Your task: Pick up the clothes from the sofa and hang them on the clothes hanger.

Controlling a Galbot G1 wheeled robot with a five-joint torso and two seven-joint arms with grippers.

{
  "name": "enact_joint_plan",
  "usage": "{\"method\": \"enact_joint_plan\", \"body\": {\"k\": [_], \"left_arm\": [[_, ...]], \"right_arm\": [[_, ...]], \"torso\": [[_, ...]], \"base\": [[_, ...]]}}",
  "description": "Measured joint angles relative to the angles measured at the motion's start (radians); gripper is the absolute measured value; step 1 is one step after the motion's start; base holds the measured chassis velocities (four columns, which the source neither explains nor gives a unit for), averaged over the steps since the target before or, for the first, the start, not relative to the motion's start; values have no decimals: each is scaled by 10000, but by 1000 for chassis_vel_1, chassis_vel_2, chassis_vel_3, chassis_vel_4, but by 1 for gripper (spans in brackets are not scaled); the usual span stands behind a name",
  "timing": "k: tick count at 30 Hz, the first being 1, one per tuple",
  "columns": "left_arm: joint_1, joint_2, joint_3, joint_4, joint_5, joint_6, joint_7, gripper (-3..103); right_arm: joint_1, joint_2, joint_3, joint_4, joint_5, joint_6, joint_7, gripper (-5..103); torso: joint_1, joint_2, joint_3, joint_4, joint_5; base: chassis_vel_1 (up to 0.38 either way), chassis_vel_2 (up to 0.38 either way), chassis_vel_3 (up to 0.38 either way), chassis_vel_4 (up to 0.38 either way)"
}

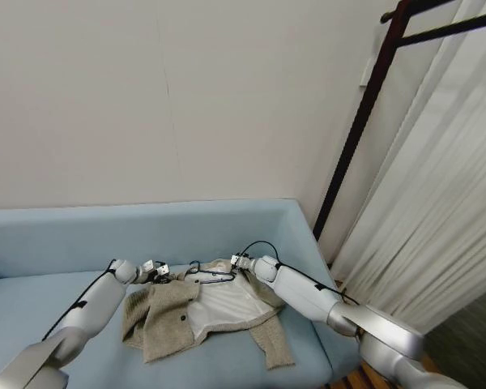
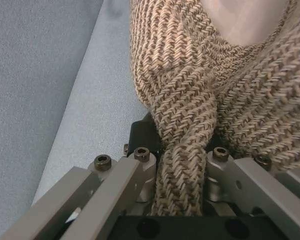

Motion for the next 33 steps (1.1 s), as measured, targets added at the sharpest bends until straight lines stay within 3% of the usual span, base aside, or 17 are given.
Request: {"method": "enact_joint_plan", "body": {"k": [2, 3, 5, 9, 11, 18, 27, 33], "left_arm": [[20, 7, -10, 0, -7, 1, -1, 12], [43, 9, -14, -2, -13, 3, -13, 12], [53, 9, -16, -5, -18, 3, -24, 12], [90, -4, -21, -26, -25, 22, -59, 12], [94, -12, -22, -33, -25, 25, -62, 12], [193, -21, -25, -147, -26, 89, -214, 12], [438, -83, -40, -498, -28, 541, -1272, 12], [467, -124, 6, -857, -49, 895, -1592, 12]], "right_arm": [[-6, 39, 23, -42, 123, 27, 104, 40], [-12, 64, 49, -48, 243, 29, 223, 28], [-16, 76, 72, -48, 320, 29, 276, 28], [-33, 75, 81, 29, 769, -15, 498, 8], [-45, 59, 71, 83, 872, -63, 520, 3], [-217, -80, 134, 480, 1224, -245, 854, 2], [-32, -511, 641, 1610, 1920, -749, 1261, 2], [214, -702, 734, 3162, 3527, -2038, 1998, 2]], "torso": [[0, 0, 0, 0, 0], [0, 0, 0, 0, 0], [0, 0, 0, 0, 0], [0, 0, 0, 0, 0], [0, 0, -1, 0, 1], [0, 0, -1, 0, 3], [-1, 0, -1, 0, -1], [0, 0, -1, 2, 0]], "base": [[0, 0, 0, 0], [0, 0, 0, 0], [0, 0, 0, 0], [0, 0, 0, 0], [0, 0, 0, 0], [0, 0, 0, 0], [0, 0, 0, 0], [0, 0, 0, 0]]}}
